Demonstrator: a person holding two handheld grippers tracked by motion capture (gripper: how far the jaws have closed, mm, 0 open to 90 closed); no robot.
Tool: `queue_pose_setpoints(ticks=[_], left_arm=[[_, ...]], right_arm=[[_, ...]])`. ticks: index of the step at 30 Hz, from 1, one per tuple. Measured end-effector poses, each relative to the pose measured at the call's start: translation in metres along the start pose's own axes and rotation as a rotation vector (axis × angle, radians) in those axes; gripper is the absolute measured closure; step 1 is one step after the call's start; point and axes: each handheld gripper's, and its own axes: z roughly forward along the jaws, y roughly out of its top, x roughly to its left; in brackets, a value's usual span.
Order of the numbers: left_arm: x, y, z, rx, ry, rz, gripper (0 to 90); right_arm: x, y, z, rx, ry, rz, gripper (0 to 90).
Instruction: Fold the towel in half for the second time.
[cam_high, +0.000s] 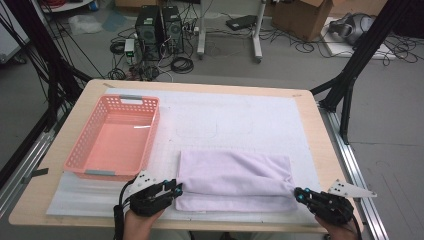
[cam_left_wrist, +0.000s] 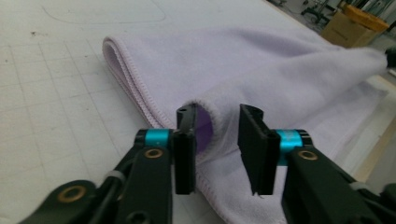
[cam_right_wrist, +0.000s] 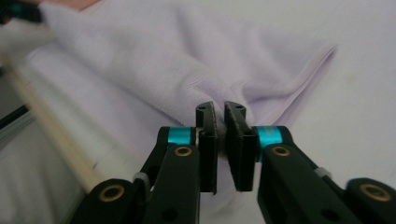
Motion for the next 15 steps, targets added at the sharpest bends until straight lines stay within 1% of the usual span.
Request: queue_pose_setpoints(ticks=[1,2,3,4,5,6,7,8,9,10,11,12,13,15], left_arm=[[0.000,0.001,-0.001,-0.009,0.004,0.001,60.8],[-0.001,0.002,-0.002,-0.014,0.011,0.005,60.2],[0.000,0.002,-0.002,-0.017,0.014,0.006,59.2],[0.000,0.003,-0.002,-0.028,0.015,-0.005,57.7],[0.001,0.004,-0.001,-0.032,0.016,-0.007,56.8],[0.002,0.005,0.000,-0.033,0.018,-0.010,56.5],[0.002,0.005,0.000,-0.035,0.026,-0.012,55.9],[0.003,0.005,0.001,-0.036,0.027,-0.011,55.3],[0.003,0.004,0.001,-0.032,0.027,-0.009,55.2],[0.003,0.004,0.001,-0.029,0.030,-0.007,55.1],[0.004,0.004,0.001,-0.028,0.035,-0.006,55.0],[0.004,0.005,0.001,-0.028,0.039,-0.003,54.8],[0.005,0.005,0.001,-0.031,0.040,-0.004,54.8],[0.006,0.006,0.002,-0.032,0.043,-0.002,54.8]], right_arm=[[-0.003,-0.002,-0.002,0.010,0.014,0.011,75.4],[-0.006,-0.004,-0.006,-0.018,0.004,0.023,71.6],[-0.010,-0.003,-0.011,-0.067,0.014,0.057,68.8],[-0.013,-0.002,-0.017,-0.120,0.015,0.085,65.7],[-0.016,0.000,-0.021,-0.164,0.004,0.103,64.1],[-0.017,0.003,-0.022,-0.183,-0.019,0.108,63.6],[-0.018,0.006,-0.019,-0.180,-0.057,0.107,63.3],[-0.020,0.008,-0.012,-0.161,-0.113,0.105,62.0],[-0.020,0.009,-0.007,-0.147,-0.139,0.111,61.5],[-0.022,0.010,0.001,-0.132,-0.170,0.109,61.3],[-0.023,0.012,0.009,-0.121,-0.191,0.112,60.8],[-0.024,0.014,0.016,-0.117,-0.197,0.114,59.8],[-0.026,0.016,0.024,-0.107,-0.189,0.121,59.2],[-0.028,0.021,0.037,-0.086,-0.195,0.117,59.2]])
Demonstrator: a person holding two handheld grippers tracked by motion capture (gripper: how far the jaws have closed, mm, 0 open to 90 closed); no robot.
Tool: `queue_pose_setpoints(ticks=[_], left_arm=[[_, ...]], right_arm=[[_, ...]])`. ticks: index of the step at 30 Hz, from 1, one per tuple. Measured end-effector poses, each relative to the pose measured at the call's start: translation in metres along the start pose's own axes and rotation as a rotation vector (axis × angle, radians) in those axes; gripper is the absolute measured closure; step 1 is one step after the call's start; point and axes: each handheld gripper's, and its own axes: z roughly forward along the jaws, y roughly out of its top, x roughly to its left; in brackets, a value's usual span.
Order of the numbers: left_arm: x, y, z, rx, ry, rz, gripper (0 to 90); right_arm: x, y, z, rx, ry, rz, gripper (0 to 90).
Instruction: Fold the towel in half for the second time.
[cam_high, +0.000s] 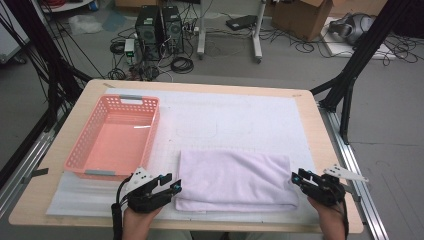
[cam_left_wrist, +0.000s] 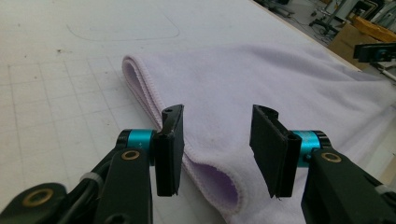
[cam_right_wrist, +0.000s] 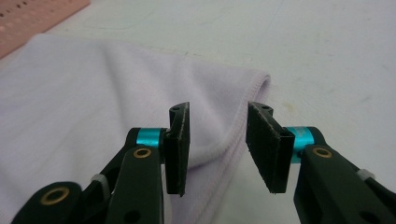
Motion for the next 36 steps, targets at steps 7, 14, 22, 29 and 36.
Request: queue_pose_setpoints(ticks=[7,14,22,29,36], left_arm=[[0.003,0.004,0.009,0.010,-0.010,0.012,54.6],[0.010,0.013,0.018,0.010,0.007,0.031,53.5],[0.011,0.022,0.044,0.077,0.020,0.097,43.0],[0.022,0.025,0.058,0.133,0.091,0.093,38.9],[0.026,0.025,0.080,0.215,0.139,0.074,40.7]], right_arm=[[-0.003,0.013,0.044,0.057,-0.112,-0.021,68.7],[-0.008,0.030,0.064,0.117,-0.237,-0.084,83.4],[-0.020,0.036,0.049,0.045,-0.135,0.025,54.8],[-0.016,0.023,0.055,0.158,-0.093,-0.016,52.6],[-0.011,0.017,0.050,0.168,-0.062,0.020,55.3]])
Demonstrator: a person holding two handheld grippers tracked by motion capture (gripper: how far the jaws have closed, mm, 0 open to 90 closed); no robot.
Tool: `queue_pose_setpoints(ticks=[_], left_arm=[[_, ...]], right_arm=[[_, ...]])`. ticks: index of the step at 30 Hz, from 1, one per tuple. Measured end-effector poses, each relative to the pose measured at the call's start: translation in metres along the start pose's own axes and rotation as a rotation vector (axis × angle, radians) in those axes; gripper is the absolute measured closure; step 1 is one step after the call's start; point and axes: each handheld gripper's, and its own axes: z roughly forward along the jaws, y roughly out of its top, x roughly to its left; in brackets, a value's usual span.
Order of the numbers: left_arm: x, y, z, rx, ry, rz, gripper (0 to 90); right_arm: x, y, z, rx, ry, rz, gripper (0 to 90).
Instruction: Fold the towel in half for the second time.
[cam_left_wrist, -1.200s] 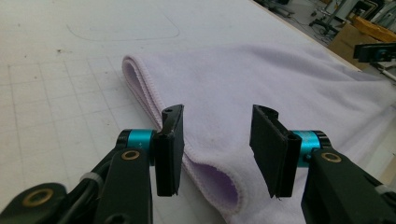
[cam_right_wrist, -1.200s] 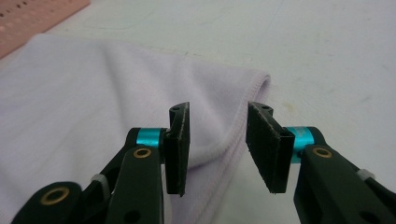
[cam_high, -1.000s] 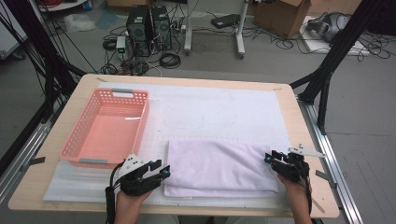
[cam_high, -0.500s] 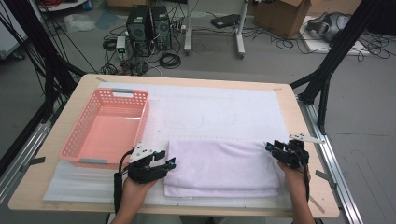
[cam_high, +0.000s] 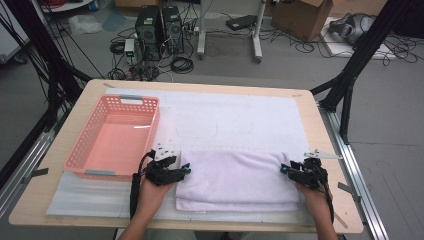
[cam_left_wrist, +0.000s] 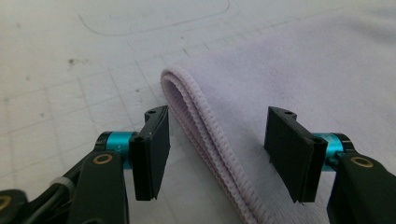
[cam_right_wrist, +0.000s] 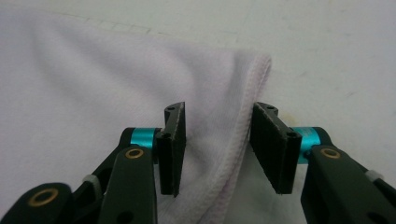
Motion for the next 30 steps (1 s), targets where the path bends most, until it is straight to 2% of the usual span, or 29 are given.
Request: queue_pose_setpoints(ticks=[2,4,5,6,7,9,10,11,12,15,17,19,21,22,24,27,29,30], left_arm=[[0.000,0.000,0.004,0.002,0.000,-0.003,40.5],[-0.002,0.000,0.005,0.002,0.002,0.018,46.3],[-0.003,-0.001,0.005,0.001,-0.029,0.033,53.8],[-0.004,-0.001,0.004,0.009,-0.077,0.025,67.1],[-0.005,0.000,0.004,0.012,-0.072,0.031,76.4],[-0.004,0.002,0.005,0.016,-0.073,0.002,80.0],[-0.002,0.004,0.004,0.015,-0.067,-0.009,81.3],[-0.001,0.006,0.003,-0.010,-0.047,-0.017,81.8],[-0.001,0.008,0.001,-0.027,-0.041,-0.022,82.0],[0.001,0.020,-0.002,-0.063,-0.031,-0.033,82.1],[0.005,0.033,-0.001,-0.084,-0.017,-0.043,82.1],[0.009,0.043,0.002,-0.115,-0.010,-0.062,82.2],[0.013,0.051,0.007,-0.117,-0.011,-0.061,82.2],[0.015,0.056,0.011,-0.114,-0.002,-0.047,82.2],[0.018,0.062,0.018,-0.112,0.006,-0.052,82.2],[0.025,0.068,0.026,-0.120,0.025,-0.077,82.1],[0.028,0.068,0.030,-0.134,0.028,-0.116,82.1],[0.029,0.067,0.032,-0.130,0.030,-0.120,82.0]], right_arm=[[0.001,-0.001,0.000,0.001,-0.009,-0.006,57.7],[0.003,0.000,0.001,0.007,-0.012,-0.007,67.6],[0.004,0.001,0.001,0.018,0.014,-0.010,79.2],[0.006,0.001,0.001,0.025,0.024,-0.021,79.4],[0.008,0.003,0.001,0.036,0.009,-0.037,80.1],[0.012,0.005,0.001,0.044,-0.013,-0.074,81.7],[0.013,0.005,0.001,0.041,-0.023,-0.088,82.1],[0.014,0.005,0.000,0.024,-0.036,-0.105,82.4],[0.013,0.006,-0.001,-0.013,-0.044,-0.109,82.5],[0.010,0.012,-0.005,-0.101,-0.045,-0.081,82.7],[0.009,0.018,-0.005,-0.126,-0.060,-0.086,82.6],[0.007,0.024,-0.001,-0.143,-0.070,-0.089,82.6],[0.005,0.029,0.002,-0.152,-0.078,-0.082,82.6],[0.003,0.032,0.004,-0.149,-0.085,-0.081,82.6],[0.000,0.039,0.009,-0.146,-0.094,-0.081,82.5],[-0.004,0.050,0.015,-0.157,-0.096,-0.077,82.3],[-0.007,0.055,0.019,-0.159,-0.091,-0.063,82.1],[-0.007,0.057,0.021,-0.157,-0.094,-0.056,82.1]])
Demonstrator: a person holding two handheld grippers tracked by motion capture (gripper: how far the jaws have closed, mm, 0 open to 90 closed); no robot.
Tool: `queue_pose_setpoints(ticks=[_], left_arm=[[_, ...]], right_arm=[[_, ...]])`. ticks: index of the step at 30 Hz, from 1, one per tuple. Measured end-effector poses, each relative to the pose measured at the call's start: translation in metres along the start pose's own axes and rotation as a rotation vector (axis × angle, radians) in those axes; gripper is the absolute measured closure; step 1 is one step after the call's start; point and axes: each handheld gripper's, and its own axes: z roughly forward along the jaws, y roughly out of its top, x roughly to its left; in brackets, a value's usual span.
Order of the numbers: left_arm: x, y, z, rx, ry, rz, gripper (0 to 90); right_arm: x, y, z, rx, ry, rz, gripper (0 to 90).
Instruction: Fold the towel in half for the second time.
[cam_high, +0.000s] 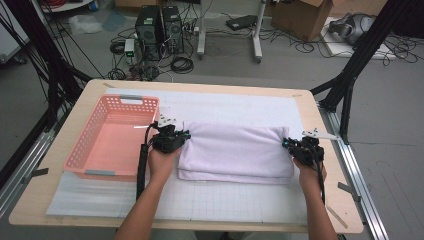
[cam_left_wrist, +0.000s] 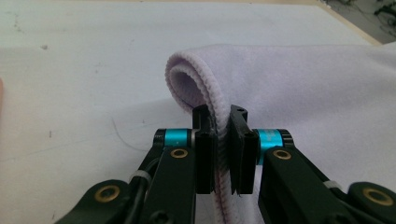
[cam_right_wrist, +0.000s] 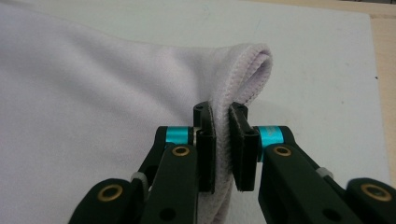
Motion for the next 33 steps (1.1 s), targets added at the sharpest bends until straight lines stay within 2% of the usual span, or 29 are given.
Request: queue_pose_setpoints(ticks=[2,4,5,6,7,10,12,14,17,20,24,27,29,33], left_arm=[[0.000,-0.002,0.004,0.016,0.009,-0.001,81.9],[-0.002,-0.005,0.005,0.016,0.000,0.015,78.9],[-0.003,-0.006,0.004,0.007,-0.006,0.030,72.6],[-0.004,-0.007,0.003,0.001,-0.017,0.029,62.2],[-0.005,-0.007,0.001,0.000,-0.028,0.034,55.9],[-0.004,-0.010,-0.006,-0.003,-0.038,0.038,50.2],[-0.002,-0.014,-0.011,0.002,-0.038,0.041,50.2],[-0.001,-0.016,-0.015,0.034,-0.050,0.052,50.1],[-0.002,-0.022,-0.023,0.014,-0.068,0.061,50.9],[-0.004,-0.026,-0.029,0.043,-0.082,0.078,50.9],[-0.012,-0.034,-0.038,0.035,-0.090,0.116,54.4],[-0.012,-0.041,-0.042,0.036,-0.108,0.099,56.0],[-0.012,-0.046,-0.044,0.038,-0.114,0.086,55.9],[-0.010,-0.055,-0.047,0.053,-0.124,0.079,55.6]], right_arm=[[0.000,0.003,0.005,0.011,-0.009,-0.005,82.0],[0.002,0.003,0.010,0.023,-0.023,-0.020,79.7],[0.002,0.002,0.012,0.034,-0.021,-0.018,75.5],[0.002,0.002,0.013,0.042,-0.025,-0.015,69.1],[0.001,0.001,0.013,0.044,-0.032,-0.011,63.7],[-0.001,0.001,0.005,0.014,-0.027,0.015,60.0],[-0.002,0.002,-0.001,-0.001,-0.023,0.015,59.3],[-0.002,0.000,-0.007,-0.004,-0.019,0.011,59.3],[-0.002,-0.005,-0.014,-0.003,-0.007,0.009,60.0],[-0.003,-0.015,-0.021,0.014,0.007,0.012,60.1],[-0.002,-0.029,-0.030,0.018,0.035,0.012,61.3],[0.002,-0.041,-0.038,0.024,0.059,0.015,61.9],[0.005,-0.048,-0.043,0.034,0.055,-0.006,61.9],[0.007,-0.051,-0.049,0.051,0.043,-0.029,61.6]])
